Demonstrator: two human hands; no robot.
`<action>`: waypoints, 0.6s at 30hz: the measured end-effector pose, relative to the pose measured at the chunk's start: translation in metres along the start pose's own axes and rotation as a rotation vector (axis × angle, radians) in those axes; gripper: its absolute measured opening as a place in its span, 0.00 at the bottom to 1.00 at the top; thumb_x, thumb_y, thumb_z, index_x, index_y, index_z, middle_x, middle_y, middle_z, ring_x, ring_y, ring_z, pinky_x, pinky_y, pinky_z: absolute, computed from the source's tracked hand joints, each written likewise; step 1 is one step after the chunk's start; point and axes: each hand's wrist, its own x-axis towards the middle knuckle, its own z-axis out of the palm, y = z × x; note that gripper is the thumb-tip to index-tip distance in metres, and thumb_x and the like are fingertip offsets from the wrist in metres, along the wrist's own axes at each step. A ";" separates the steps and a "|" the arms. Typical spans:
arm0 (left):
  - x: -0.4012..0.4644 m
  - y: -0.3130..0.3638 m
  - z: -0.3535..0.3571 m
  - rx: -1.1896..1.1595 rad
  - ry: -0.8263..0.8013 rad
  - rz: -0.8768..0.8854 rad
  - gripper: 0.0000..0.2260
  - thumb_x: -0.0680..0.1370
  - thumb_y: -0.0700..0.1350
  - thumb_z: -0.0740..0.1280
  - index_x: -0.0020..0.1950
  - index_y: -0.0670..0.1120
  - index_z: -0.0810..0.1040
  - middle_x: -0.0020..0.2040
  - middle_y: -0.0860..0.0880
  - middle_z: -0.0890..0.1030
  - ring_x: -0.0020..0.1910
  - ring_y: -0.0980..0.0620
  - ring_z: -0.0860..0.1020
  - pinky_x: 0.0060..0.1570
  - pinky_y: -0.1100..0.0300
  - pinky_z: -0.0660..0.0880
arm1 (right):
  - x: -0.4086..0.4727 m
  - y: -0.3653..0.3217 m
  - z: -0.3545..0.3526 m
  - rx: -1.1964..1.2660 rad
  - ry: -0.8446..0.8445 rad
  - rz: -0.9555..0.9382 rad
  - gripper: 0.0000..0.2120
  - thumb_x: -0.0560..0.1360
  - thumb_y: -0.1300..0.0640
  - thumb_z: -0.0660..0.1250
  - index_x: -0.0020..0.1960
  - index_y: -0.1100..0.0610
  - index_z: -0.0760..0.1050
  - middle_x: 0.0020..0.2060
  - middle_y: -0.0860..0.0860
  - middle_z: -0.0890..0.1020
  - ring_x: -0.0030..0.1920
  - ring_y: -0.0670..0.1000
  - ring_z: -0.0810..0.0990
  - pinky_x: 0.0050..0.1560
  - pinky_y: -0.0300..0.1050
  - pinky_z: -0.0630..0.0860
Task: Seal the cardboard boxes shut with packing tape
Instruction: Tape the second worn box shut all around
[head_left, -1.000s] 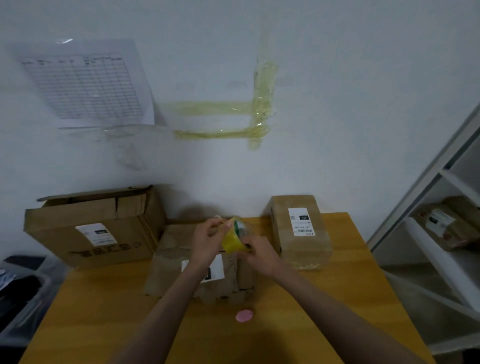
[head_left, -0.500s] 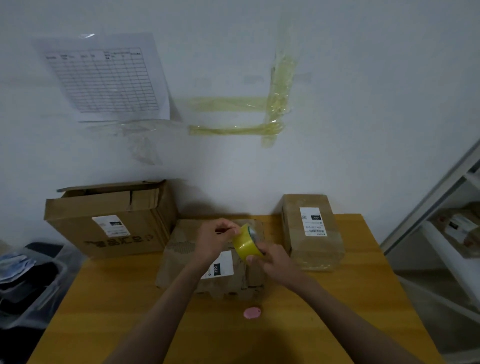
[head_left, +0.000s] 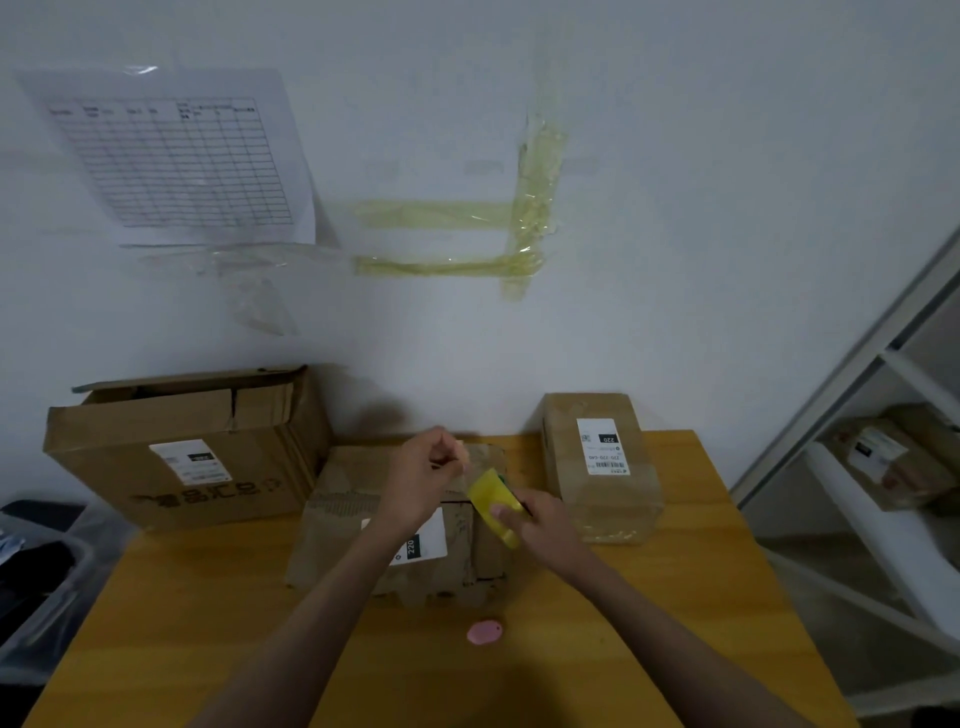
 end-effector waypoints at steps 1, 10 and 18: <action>0.001 0.000 -0.001 0.019 -0.004 0.007 0.08 0.75 0.33 0.73 0.41 0.44 0.78 0.42 0.49 0.84 0.42 0.59 0.82 0.44 0.70 0.76 | -0.002 -0.005 -0.002 0.026 -0.017 0.012 0.12 0.81 0.50 0.66 0.43 0.57 0.78 0.34 0.47 0.78 0.34 0.42 0.76 0.36 0.38 0.71; 0.006 -0.012 -0.018 0.216 -0.058 0.007 0.09 0.77 0.32 0.70 0.43 0.44 0.73 0.47 0.48 0.78 0.43 0.58 0.78 0.36 0.74 0.72 | -0.010 -0.027 0.010 0.163 -0.142 0.063 0.08 0.81 0.52 0.67 0.45 0.54 0.79 0.37 0.49 0.85 0.38 0.51 0.85 0.39 0.47 0.79; 0.019 -0.025 -0.039 0.254 -0.061 0.022 0.07 0.72 0.32 0.76 0.44 0.37 0.79 0.36 0.56 0.80 0.36 0.64 0.78 0.36 0.72 0.71 | -0.011 -0.047 0.021 0.279 -0.321 0.087 0.11 0.83 0.58 0.62 0.63 0.61 0.77 0.51 0.49 0.85 0.49 0.52 0.84 0.51 0.47 0.80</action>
